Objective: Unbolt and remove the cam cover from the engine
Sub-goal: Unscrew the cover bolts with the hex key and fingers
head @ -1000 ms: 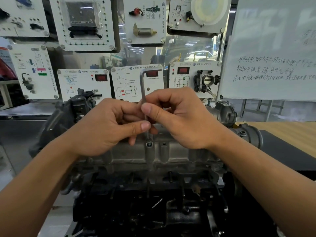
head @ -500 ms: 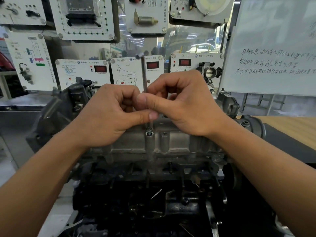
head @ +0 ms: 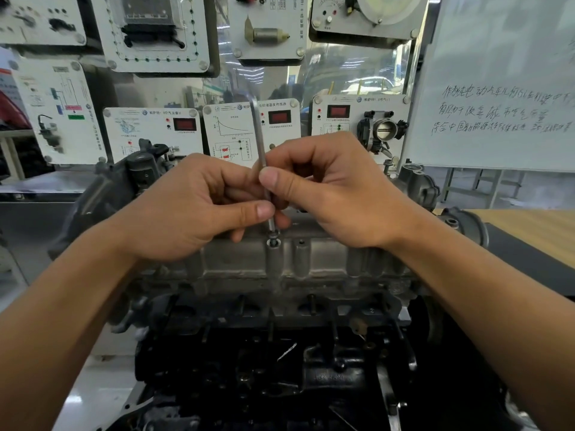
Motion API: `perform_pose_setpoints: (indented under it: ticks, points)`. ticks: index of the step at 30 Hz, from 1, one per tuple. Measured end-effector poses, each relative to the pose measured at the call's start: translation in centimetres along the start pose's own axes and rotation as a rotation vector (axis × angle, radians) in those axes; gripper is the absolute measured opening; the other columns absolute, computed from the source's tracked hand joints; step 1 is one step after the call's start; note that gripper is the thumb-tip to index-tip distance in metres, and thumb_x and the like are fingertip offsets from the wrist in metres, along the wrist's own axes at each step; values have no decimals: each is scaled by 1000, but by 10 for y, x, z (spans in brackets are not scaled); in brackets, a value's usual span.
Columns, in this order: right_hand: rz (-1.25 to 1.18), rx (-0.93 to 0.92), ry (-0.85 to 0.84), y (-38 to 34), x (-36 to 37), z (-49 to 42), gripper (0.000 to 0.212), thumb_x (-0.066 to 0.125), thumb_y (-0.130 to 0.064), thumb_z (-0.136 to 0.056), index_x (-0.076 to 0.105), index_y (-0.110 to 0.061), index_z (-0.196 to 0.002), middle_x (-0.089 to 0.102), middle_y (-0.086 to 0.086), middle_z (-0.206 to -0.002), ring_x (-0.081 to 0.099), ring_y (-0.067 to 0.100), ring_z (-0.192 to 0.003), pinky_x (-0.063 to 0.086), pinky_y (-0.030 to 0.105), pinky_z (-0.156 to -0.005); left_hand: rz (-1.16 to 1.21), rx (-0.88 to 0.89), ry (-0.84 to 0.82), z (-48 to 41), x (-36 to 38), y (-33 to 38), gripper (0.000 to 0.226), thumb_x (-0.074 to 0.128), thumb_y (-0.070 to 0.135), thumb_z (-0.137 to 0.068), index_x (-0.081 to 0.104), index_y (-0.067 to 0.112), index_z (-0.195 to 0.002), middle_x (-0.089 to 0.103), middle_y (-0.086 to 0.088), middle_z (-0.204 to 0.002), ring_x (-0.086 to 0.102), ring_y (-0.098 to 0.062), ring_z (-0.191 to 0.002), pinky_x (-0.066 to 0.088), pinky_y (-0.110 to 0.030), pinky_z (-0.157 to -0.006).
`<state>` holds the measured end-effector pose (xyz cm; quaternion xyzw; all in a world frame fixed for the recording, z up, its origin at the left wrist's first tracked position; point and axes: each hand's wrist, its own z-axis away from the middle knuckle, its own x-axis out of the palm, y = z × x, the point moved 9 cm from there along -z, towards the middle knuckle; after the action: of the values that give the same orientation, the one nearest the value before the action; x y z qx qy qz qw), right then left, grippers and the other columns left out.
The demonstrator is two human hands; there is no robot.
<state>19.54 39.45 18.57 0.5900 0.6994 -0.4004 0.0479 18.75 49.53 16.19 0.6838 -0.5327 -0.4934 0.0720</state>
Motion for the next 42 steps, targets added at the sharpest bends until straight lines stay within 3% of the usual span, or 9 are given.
perform_pose_setpoints:
  ticks: [7,11,15,22,29,31,34,40,42]
  points:
    - [82,-26,158,-3,-10,0,17,73,-16,-89,73,0,-85,69,19,-69,64,34,-61,52,46,-54,-33,38,102,-1,-2,1,19,75,25,-77,76,15,-93,77,0,-82,72,-11,-72,55,-15,-68]
    - [108,-17,211,-3,-14,3,15,78,-17,-85,73,-4,-81,67,19,-67,59,32,-59,49,40,-52,-56,41,151,-2,-6,1,39,78,34,-72,72,1,-91,74,-17,-84,69,-39,-84,59,-46,-79]
    - [113,-12,184,-3,-13,2,11,76,-15,-86,71,-8,-80,67,9,-67,60,21,-58,52,31,-54,-57,16,134,-2,-4,0,46,80,38,-69,71,-1,-93,72,-22,-88,68,-45,-86,54,-61,-80]
    - [60,-30,43,-4,-1,1,17,59,-6,-98,66,-4,-83,65,17,-67,65,30,-59,55,44,-57,-29,24,6,-1,0,0,20,71,35,-81,78,26,-98,79,2,-89,67,-14,-67,54,-20,-63]
    - [79,-47,77,-5,-4,1,18,60,-9,-97,70,1,-86,68,16,-69,67,29,-60,54,45,-56,-15,16,79,-2,-4,-2,25,75,34,-76,79,16,-92,78,-2,-85,71,-21,-71,57,-22,-66]
    - [102,-51,130,-5,-7,1,17,65,-12,-95,72,-1,-84,69,15,-68,66,29,-60,53,44,-56,-46,25,121,-3,-5,0,34,81,37,-75,77,8,-93,76,-12,-85,72,-36,-84,60,-43,-83]
    - [105,-34,226,-4,-13,2,10,74,-15,-89,72,-7,-83,68,14,-67,59,15,-56,50,28,-52,-73,27,147,-4,-4,4,40,81,39,-74,74,3,-90,71,-23,-83,64,-51,-84,51,-67,-80]
    - [131,-43,226,-6,-14,4,8,76,-14,-86,72,-10,-81,66,8,-66,55,9,-58,44,18,-54,-80,27,127,-4,-3,1,44,82,47,-76,74,7,-93,71,-22,-86,64,-50,-85,51,-67,-79]
    - [132,-51,210,-6,-13,4,8,74,-13,-89,73,-6,-84,70,9,-71,64,16,-62,51,23,-57,-58,37,101,-4,-3,0,32,80,44,-77,78,22,-99,77,-9,-91,72,-35,-87,58,-52,-85]
